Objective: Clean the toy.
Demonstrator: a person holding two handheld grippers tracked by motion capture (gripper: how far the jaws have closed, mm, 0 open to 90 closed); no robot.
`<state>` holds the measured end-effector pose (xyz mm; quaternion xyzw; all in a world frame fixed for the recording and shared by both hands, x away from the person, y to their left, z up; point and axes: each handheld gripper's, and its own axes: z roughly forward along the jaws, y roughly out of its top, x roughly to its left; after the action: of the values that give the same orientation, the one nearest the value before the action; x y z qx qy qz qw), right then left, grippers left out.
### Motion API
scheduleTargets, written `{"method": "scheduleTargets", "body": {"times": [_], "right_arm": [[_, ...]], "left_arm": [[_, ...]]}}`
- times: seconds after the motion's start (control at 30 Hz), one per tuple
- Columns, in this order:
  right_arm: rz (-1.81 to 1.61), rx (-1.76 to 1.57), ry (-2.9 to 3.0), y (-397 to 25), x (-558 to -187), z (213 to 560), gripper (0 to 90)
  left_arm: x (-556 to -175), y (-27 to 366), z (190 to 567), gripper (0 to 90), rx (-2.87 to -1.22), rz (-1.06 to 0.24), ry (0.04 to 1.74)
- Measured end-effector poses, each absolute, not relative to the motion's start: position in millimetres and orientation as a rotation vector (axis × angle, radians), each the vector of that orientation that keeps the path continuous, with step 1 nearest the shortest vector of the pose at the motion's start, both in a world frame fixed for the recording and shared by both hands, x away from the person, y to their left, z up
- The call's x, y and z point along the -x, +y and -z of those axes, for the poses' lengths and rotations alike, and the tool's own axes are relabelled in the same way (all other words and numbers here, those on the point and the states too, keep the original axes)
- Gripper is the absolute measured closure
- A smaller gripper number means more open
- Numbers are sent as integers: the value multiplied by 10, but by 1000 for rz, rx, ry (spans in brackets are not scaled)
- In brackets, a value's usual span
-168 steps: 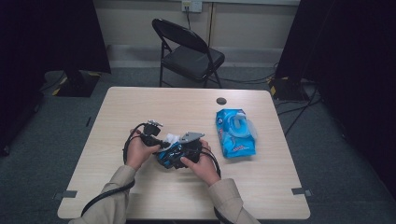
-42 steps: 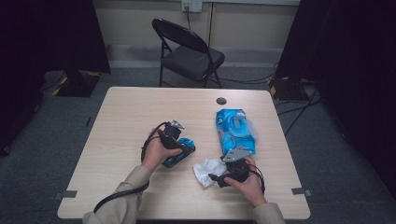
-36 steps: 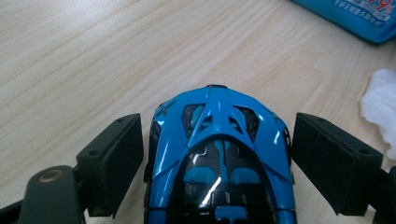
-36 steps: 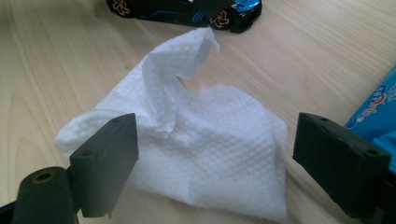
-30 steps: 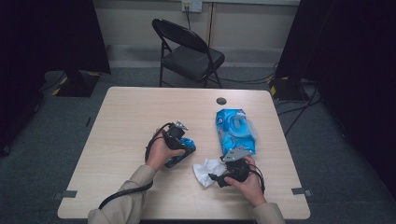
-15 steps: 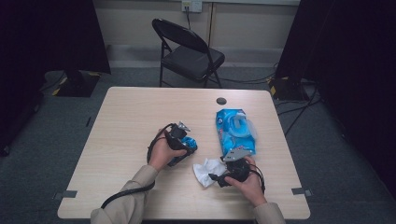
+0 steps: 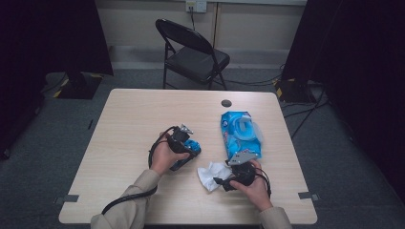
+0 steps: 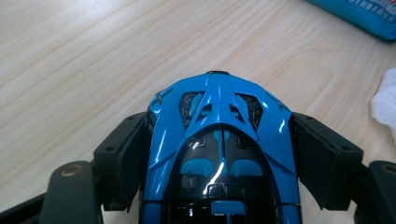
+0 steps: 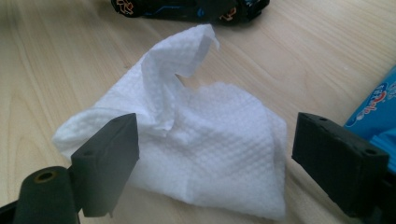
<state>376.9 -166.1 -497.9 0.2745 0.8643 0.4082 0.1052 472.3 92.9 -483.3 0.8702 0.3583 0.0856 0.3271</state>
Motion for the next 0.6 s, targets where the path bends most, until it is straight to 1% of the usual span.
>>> {"method": "scheduleTargets", "body": {"times": [0.23,0.43,0.6], "right_arm": [[-1208,-815,2545,-1661,-3768,4978,142],[-1207,-819,2546,-1654,-3765,4985,142],[-1195,-814,2556,-1633,-3762,5003,142]], "left_arm": [[-4673,1012,4732,246,-2240,-197,929],[-4601,1085,4671,246,-2182,-215,911],[-4578,1121,4656,246,-2171,-222,905]]}}
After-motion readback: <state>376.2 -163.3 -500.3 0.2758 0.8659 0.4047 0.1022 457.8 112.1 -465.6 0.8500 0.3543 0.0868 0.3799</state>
